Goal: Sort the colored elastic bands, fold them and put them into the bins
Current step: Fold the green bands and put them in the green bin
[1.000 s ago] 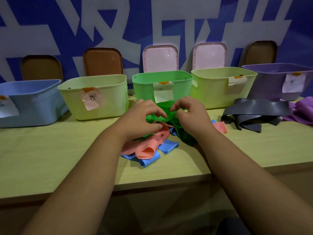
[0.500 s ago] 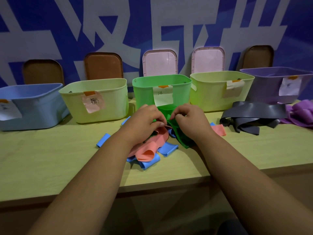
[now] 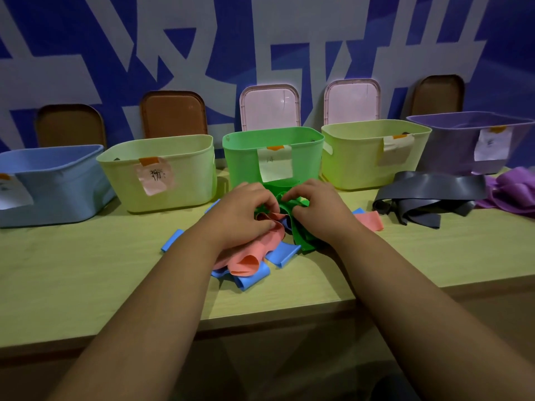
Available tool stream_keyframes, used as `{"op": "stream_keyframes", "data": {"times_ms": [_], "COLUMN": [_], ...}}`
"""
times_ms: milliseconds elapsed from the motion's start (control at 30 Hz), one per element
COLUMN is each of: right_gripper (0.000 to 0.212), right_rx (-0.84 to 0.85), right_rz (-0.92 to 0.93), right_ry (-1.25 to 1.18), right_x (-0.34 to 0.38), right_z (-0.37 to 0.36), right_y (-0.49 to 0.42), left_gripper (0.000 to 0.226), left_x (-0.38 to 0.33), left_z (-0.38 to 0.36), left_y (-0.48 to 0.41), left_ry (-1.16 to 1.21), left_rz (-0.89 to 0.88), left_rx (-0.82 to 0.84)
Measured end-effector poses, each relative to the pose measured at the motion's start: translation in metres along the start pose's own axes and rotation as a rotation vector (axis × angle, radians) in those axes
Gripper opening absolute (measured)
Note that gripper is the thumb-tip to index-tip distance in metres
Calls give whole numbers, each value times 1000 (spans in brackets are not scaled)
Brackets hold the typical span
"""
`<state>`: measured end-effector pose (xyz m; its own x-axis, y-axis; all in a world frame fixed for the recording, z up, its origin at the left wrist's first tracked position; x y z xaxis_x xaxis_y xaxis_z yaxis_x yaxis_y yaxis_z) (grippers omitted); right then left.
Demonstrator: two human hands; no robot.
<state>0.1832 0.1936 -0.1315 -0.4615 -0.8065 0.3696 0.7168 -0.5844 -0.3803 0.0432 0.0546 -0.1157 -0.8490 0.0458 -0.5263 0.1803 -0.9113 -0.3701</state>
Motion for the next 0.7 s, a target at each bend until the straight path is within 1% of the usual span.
{"op": "stream_keyframes", "data": {"times_ms": [167,267,333,500,567,633,700], "right_gripper": [24,28,29,23,21,18,17], "right_rx": [-17,5,-9,-55,-76,-125,-181], "right_rz": [7,8,21,22,12,-29,-109], "right_ry": [-11,-31,-41,-99,-108,-90,-61], "right_x": [2,2,2,3,2,-1,-6], "right_z": [0,0,-1,5,8,9,10], "right_y": [0,0,0,0,0,-2,-4], "left_gripper": [10,8,8,14,16,16,15], "left_x": [-3,-3,-2,-5,-3,0,-1], "left_z": [2,7,10,12,15,20,25], "left_y": [-3,-3,-3,-3,-3,-2,0], "left_ry": [-59,-41,-6,76,132,239,290], "left_rz": [-15,9,33,61,69,89,82], "left_rx": [-72,-156,-218,-320,-385,-484,-589]}}
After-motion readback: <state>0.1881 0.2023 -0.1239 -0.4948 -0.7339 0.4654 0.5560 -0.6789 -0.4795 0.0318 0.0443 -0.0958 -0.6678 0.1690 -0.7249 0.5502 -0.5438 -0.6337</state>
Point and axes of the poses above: each hand's wrist, its own y-axis away from the middle knuckle, its own z-axis out of the back of the hand, x = y × z, the point moved 3 cm from there along -y, towards the middle knuckle, and after that the axes turned 14 degrees about y, right-handed, at the moved point
